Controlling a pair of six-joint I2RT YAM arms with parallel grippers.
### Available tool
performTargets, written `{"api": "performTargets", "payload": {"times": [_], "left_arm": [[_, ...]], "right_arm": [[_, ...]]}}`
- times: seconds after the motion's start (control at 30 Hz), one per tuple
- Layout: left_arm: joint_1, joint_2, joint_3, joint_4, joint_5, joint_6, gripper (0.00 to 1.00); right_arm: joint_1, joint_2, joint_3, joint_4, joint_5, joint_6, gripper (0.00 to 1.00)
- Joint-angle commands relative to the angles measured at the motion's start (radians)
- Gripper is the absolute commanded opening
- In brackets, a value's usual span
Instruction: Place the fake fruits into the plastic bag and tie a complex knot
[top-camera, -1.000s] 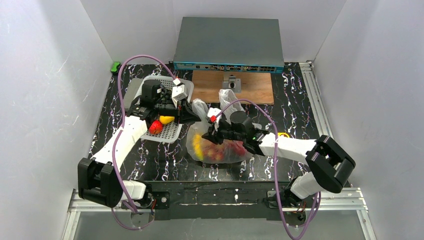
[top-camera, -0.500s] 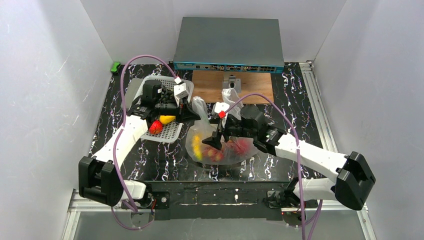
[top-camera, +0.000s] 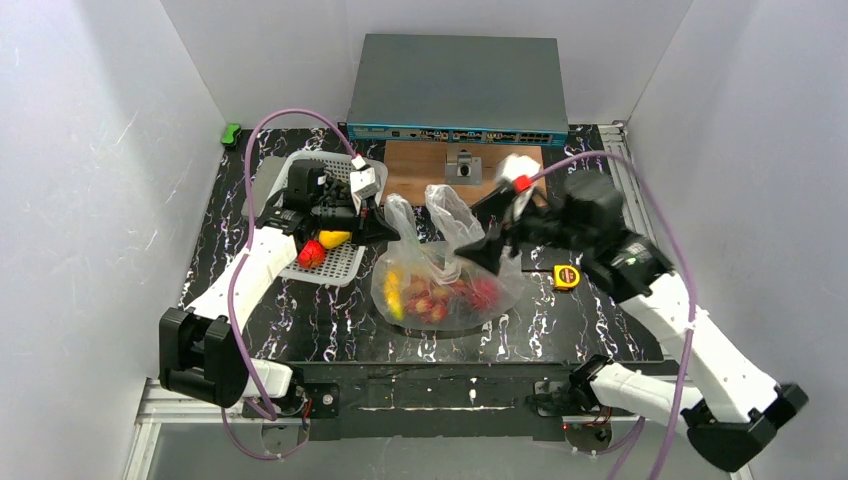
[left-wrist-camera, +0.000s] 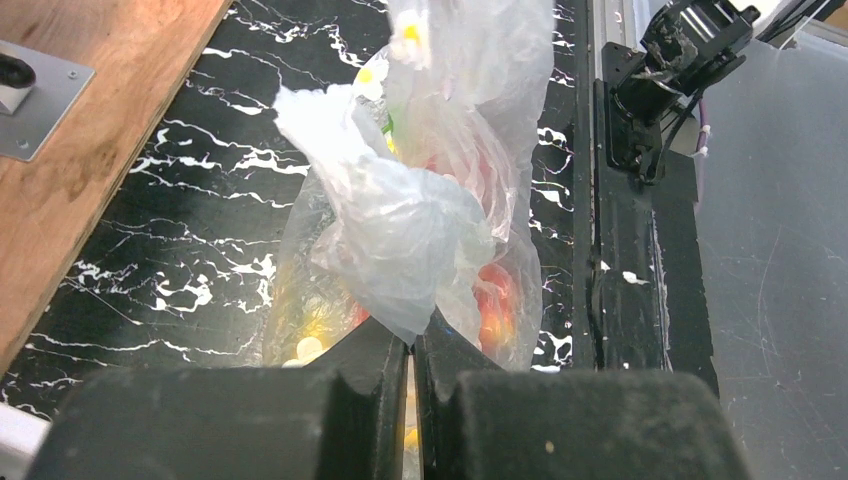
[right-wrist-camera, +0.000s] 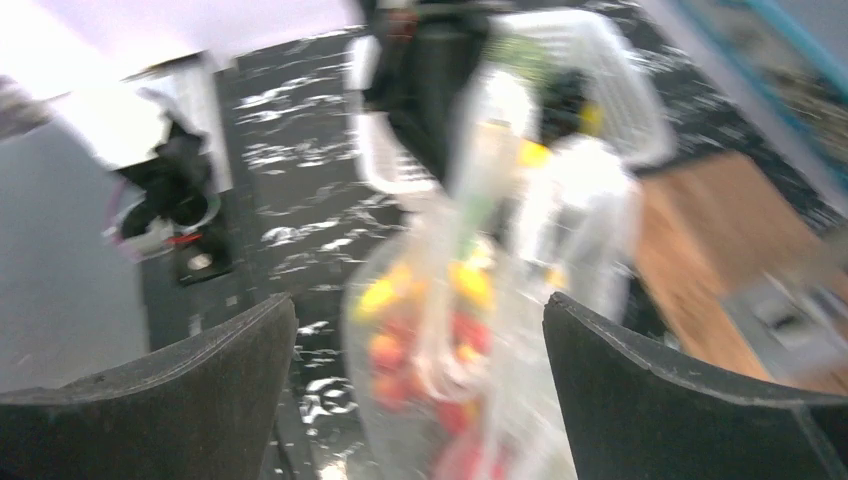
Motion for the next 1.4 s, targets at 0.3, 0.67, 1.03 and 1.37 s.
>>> {"api": "performTargets", "payload": {"times": [0.3, 0.67, 1.03, 1.37], "left_arm": [[-0.017, 0.019, 0.106, -0.125, 0.062, 0.173, 0.0], [-0.092, -0.008, 0.143, -0.255, 0.012, 0.423, 0.0], [-0.223, -0.009, 0.211, -0.308, -0.12, 0.542, 0.0], [-0.308, 0.055, 0.28, -0.299, -0.285, 0.575, 0.0]], "right_arm": [[-0.404, 0.122, -0.005, -0.252, -0.372, -0.158, 0.98], [-0.385, 0.315, -0.006, -0.05, -0.416, -0.103, 0.75], [-0.328, 0.357, -0.009, -0.009, -0.416, -0.042, 0.34], [-0.287, 0.36, 0.015, -0.081, -0.525, -0.086, 0.71]]}}
